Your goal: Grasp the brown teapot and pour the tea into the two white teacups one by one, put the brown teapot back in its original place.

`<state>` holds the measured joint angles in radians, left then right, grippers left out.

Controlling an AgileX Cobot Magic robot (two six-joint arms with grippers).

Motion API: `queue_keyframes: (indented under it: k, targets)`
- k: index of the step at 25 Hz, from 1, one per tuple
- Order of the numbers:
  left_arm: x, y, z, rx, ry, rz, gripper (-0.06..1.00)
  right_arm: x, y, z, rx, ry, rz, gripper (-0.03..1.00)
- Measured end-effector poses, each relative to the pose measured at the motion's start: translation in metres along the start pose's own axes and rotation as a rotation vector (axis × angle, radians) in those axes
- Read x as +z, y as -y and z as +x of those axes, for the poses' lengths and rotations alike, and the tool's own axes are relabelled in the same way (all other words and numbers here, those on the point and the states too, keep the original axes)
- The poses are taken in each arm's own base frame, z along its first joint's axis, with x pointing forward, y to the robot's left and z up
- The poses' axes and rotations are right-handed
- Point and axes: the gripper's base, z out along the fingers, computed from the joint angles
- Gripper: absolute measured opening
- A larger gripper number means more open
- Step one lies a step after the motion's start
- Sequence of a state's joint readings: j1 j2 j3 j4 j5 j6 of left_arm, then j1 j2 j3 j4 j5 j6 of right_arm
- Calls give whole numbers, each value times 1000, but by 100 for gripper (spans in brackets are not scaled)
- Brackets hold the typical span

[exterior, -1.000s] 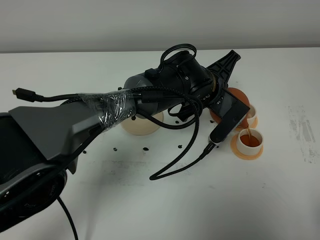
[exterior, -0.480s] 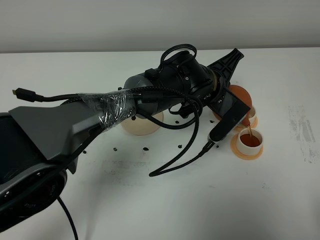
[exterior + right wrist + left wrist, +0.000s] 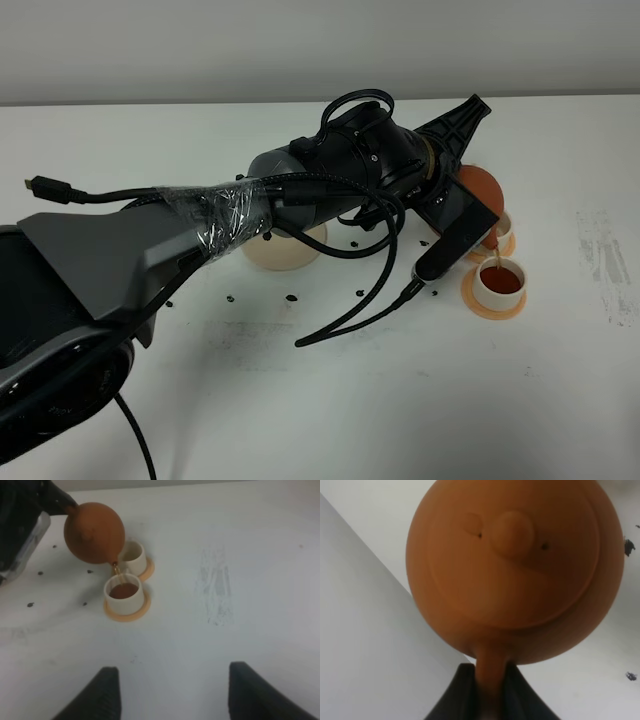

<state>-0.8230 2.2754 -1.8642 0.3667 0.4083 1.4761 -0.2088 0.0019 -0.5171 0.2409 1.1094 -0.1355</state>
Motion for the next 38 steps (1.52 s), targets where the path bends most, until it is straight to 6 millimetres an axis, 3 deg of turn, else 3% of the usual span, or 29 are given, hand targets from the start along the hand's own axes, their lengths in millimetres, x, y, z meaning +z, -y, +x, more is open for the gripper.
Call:
queue_keyframes:
  k: [9,24,38]
  targets:
    - [0,0,0,-5,5,1,8,0,0,0,0,0,0,46]
    - [-6,9,-3,-229,47,136,8,0,0,0,0,0,0,46]
    - [-42,6,9,-725,122,309,8,0,0,0,0,0,0,46]
